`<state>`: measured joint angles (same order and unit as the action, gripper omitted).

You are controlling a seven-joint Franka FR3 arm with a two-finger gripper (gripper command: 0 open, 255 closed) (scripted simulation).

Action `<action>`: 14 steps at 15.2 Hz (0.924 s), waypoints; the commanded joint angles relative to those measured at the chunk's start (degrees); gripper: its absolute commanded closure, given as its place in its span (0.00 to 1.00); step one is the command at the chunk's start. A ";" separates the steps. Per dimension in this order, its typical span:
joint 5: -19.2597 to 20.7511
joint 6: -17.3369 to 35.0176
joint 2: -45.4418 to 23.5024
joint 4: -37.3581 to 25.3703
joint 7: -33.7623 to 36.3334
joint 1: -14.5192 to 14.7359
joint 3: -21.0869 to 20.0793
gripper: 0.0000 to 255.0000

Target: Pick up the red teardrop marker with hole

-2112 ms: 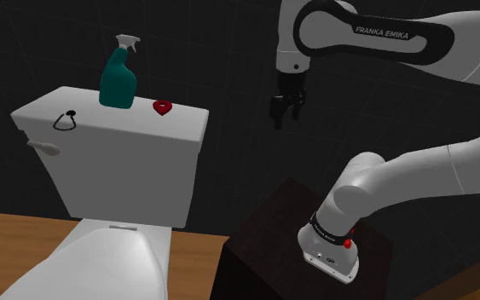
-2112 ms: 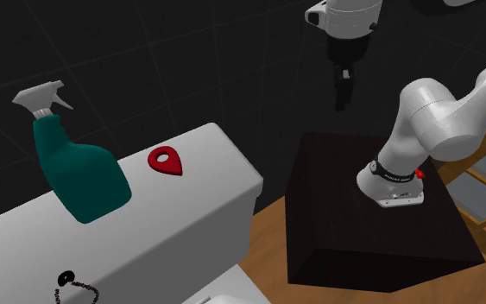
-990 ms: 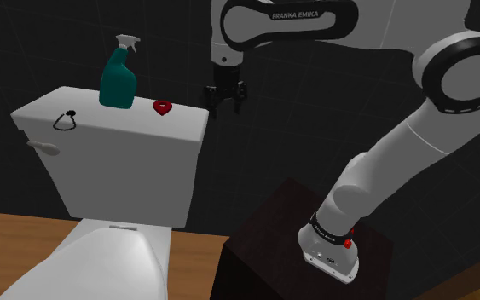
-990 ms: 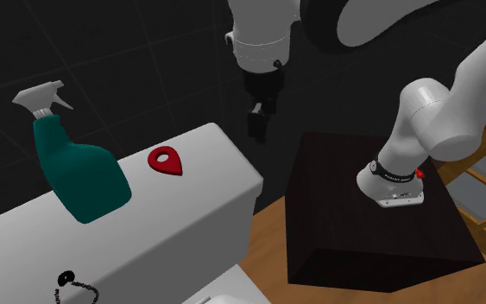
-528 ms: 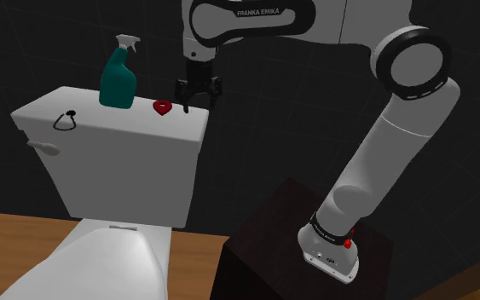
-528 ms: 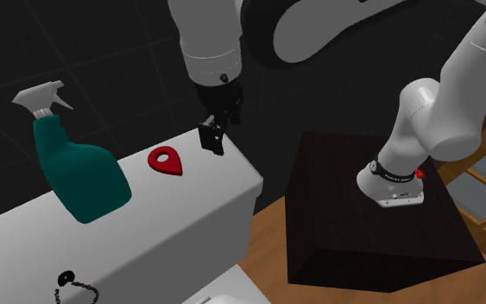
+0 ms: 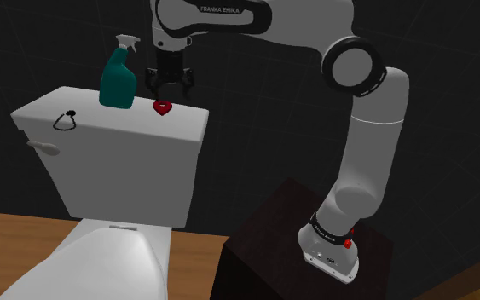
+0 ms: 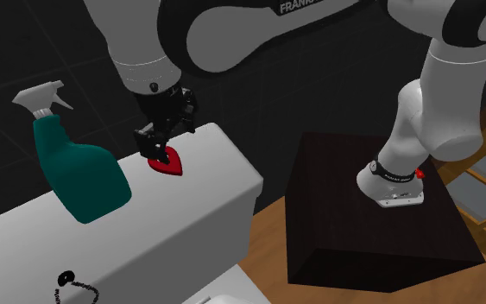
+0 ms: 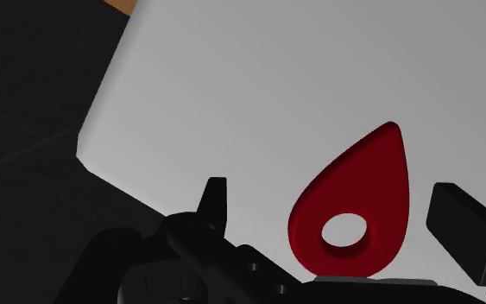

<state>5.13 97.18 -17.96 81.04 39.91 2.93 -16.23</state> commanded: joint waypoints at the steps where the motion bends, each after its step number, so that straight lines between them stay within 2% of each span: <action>1: 1.42 -1.44 -5.11 -7.19 1.82 1.42 0.10 0.00; 2: 1.61 -1.75 -5.93 -8.42 2.01 1.67 0.19 0.00; 9: 1.54 4.36 -5.42 -1.80 2.17 1.19 0.31 0.00; 11: 1.54 4.36 -5.42 -1.80 2.17 1.19 0.31 0.00; 12: 1.54 4.33 -5.46 -1.87 2.15 1.18 0.32 1.00; 14: 1.55 4.32 -5.50 -1.92 2.12 1.17 0.33 1.00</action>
<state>6.67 101.44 -23.42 79.03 42.03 4.11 -15.92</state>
